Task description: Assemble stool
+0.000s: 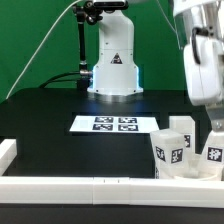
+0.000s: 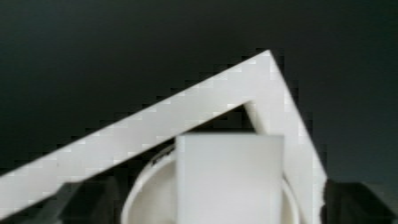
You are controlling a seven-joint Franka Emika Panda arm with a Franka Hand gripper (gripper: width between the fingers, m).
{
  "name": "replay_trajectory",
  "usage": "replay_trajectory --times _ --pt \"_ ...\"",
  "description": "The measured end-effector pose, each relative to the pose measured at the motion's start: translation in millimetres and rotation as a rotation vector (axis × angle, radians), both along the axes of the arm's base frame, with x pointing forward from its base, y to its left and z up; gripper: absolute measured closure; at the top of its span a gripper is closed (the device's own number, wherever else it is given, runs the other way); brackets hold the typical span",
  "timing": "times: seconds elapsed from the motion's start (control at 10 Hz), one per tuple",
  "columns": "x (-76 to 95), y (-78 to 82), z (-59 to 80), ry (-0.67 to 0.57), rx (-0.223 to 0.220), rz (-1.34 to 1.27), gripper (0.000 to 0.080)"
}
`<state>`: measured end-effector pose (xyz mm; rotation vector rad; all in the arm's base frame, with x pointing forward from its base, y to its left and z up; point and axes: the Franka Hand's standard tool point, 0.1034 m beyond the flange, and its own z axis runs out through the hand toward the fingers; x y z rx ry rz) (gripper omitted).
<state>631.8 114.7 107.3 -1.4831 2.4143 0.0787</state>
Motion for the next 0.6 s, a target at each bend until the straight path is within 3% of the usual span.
replay_trajectory --times 0.2,0.6 --pt "-2.8 -0.3 28.1 -0.034 0.014 0.022 0.0157" --pt "-4.8 -1.1 20.9 -0.025 0.008 0.022 0.015"
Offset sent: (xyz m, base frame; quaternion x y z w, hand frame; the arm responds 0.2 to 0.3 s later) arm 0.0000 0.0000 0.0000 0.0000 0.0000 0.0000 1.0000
